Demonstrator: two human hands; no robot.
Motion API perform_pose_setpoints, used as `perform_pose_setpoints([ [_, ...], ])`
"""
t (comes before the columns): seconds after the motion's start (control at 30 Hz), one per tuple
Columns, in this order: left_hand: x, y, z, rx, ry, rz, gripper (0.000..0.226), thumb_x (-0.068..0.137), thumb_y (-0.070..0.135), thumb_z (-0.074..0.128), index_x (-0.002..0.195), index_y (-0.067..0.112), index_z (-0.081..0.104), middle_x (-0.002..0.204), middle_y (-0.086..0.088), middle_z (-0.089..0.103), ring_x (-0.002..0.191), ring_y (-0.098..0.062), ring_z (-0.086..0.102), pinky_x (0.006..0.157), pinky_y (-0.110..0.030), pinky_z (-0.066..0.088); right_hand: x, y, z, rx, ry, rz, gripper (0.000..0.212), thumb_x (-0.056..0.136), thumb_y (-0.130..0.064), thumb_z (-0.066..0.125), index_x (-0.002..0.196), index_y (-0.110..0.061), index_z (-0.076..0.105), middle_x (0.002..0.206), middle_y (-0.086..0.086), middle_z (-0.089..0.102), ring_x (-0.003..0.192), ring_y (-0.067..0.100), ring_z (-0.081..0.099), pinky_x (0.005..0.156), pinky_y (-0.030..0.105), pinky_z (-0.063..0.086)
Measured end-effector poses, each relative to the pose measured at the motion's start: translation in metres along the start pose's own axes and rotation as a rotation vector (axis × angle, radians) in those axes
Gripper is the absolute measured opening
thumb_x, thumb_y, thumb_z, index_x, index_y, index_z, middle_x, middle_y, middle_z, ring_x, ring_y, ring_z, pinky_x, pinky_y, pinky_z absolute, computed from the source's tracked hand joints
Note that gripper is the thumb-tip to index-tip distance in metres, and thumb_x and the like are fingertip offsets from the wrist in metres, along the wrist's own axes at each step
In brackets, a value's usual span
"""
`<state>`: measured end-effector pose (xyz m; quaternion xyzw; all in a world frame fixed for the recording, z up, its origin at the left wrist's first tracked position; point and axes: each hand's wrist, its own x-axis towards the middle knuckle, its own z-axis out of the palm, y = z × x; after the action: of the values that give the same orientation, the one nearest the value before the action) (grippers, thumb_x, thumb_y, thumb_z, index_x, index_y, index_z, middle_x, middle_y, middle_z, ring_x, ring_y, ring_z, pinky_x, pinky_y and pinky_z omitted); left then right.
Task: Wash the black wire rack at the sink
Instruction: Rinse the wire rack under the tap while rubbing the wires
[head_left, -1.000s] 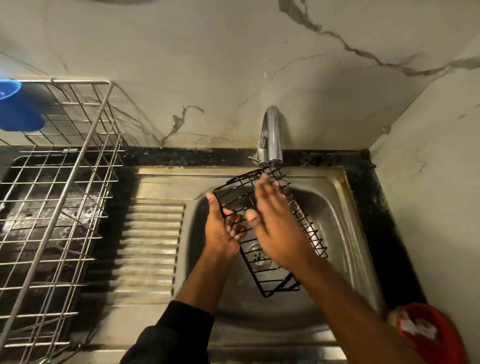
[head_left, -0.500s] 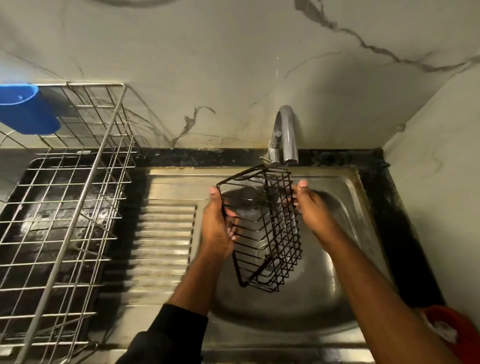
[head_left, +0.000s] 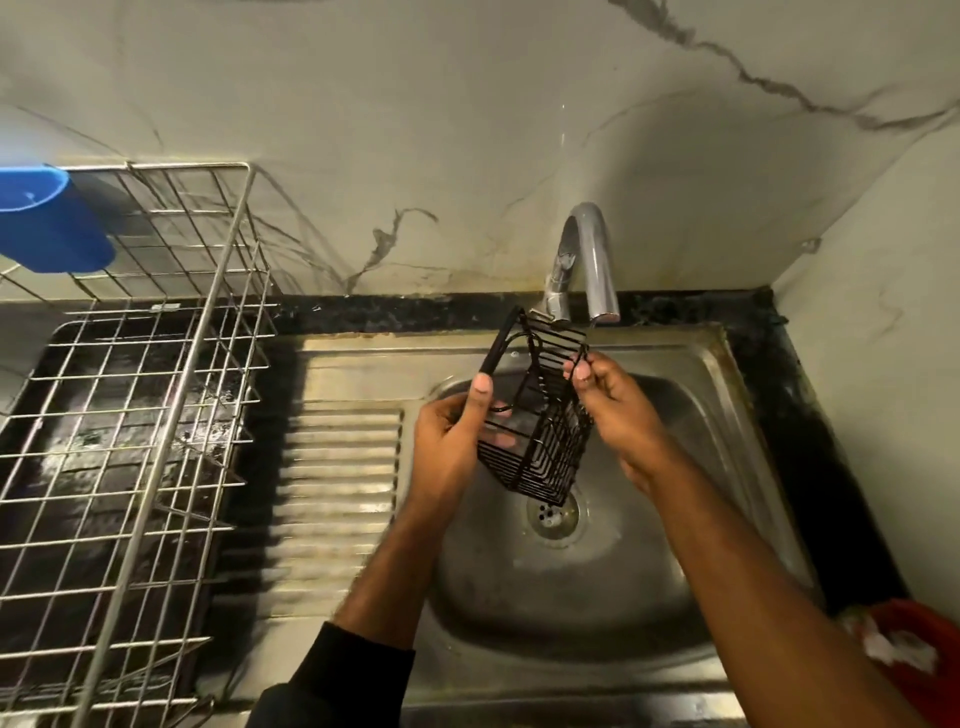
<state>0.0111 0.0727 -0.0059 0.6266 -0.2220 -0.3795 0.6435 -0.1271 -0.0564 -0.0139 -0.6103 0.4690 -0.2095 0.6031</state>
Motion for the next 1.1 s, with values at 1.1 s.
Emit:
perform_pose_setpoints([
  [1.1,-0.031,0.026,0.061,-0.188,0.035,-0.241,0.025,0.111,0.026,0.038,0.107,0.007,0.054,0.074,-0.014,0.072,0.066,-0.028,0.075,0.054,-0.034,0.060,-0.073,-0.005,-0.022,-0.129,0.023,-0.170,0.036,0.105,-0.027,0.045,0.140,-0.027,0.054,0.122,-0.026,0.062,0.110,-0.021,0.054,0.086,0.000,0.041],
])
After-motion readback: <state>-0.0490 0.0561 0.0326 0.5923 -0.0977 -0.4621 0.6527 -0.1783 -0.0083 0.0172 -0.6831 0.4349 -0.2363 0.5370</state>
